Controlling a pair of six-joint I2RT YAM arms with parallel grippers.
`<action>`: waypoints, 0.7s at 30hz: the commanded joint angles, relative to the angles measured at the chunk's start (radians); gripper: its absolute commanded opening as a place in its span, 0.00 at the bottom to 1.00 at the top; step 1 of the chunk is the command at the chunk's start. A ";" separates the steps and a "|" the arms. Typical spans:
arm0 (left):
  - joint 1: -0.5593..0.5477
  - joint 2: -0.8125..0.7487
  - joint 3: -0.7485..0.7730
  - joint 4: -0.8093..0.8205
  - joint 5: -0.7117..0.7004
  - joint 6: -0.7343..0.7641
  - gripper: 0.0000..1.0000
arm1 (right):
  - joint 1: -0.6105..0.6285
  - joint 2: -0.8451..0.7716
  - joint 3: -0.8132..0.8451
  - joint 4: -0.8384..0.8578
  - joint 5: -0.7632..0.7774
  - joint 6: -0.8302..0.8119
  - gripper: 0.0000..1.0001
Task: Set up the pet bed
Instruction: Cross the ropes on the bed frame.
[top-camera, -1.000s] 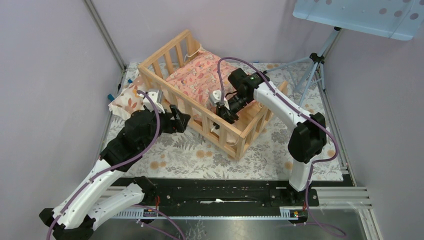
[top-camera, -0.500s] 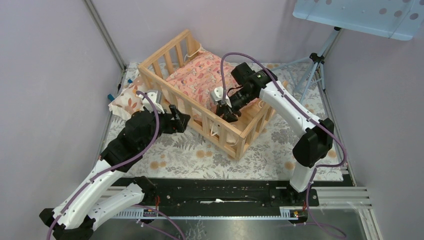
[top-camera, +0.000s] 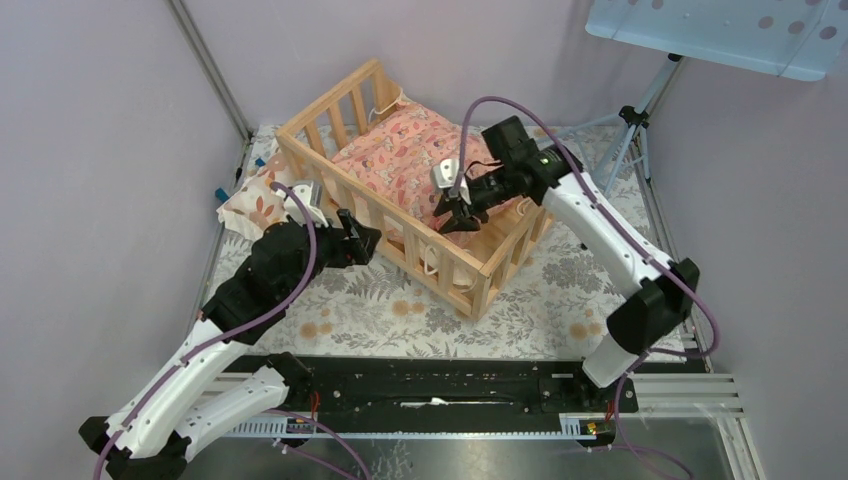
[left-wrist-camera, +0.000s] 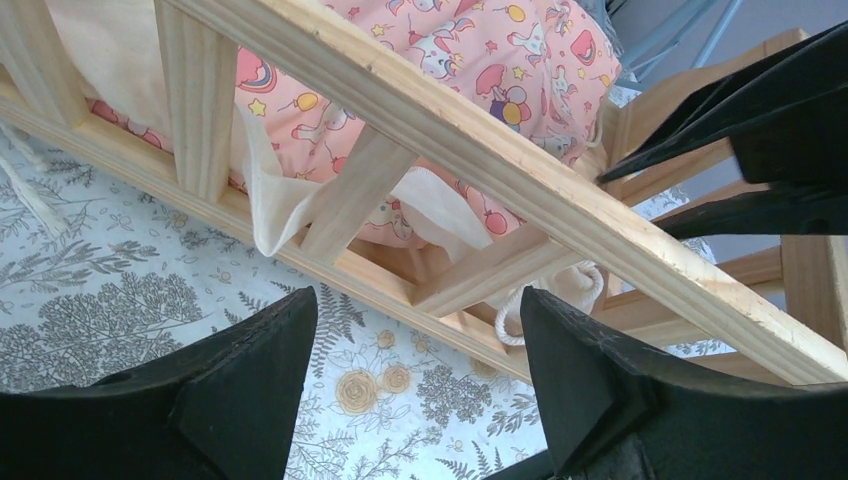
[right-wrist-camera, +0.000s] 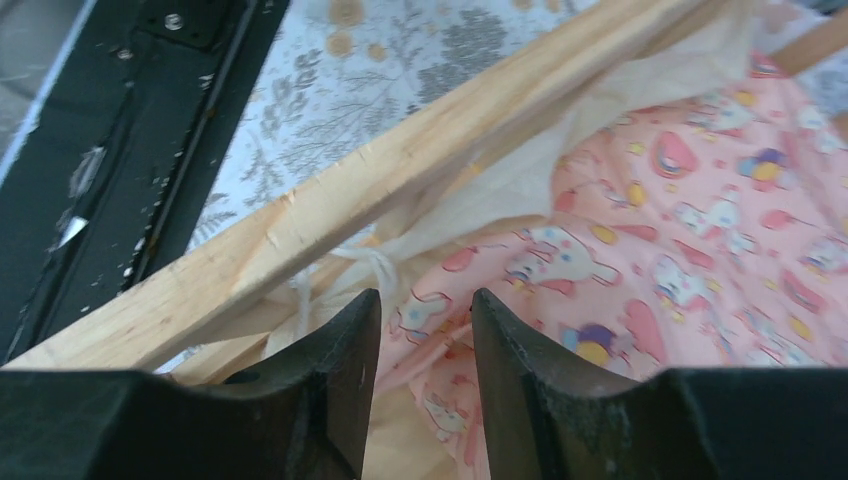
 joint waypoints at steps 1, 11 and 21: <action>0.005 -0.019 -0.031 0.048 -0.021 -0.075 0.79 | -0.037 -0.158 -0.125 0.358 0.050 0.288 0.47; 0.005 -0.118 -0.214 0.172 0.073 -0.286 0.80 | -0.045 -0.480 -0.494 1.034 0.584 1.011 0.68; -0.038 -0.111 -0.418 0.458 0.158 -0.496 0.72 | -0.045 -0.652 -0.554 0.956 1.032 1.306 0.67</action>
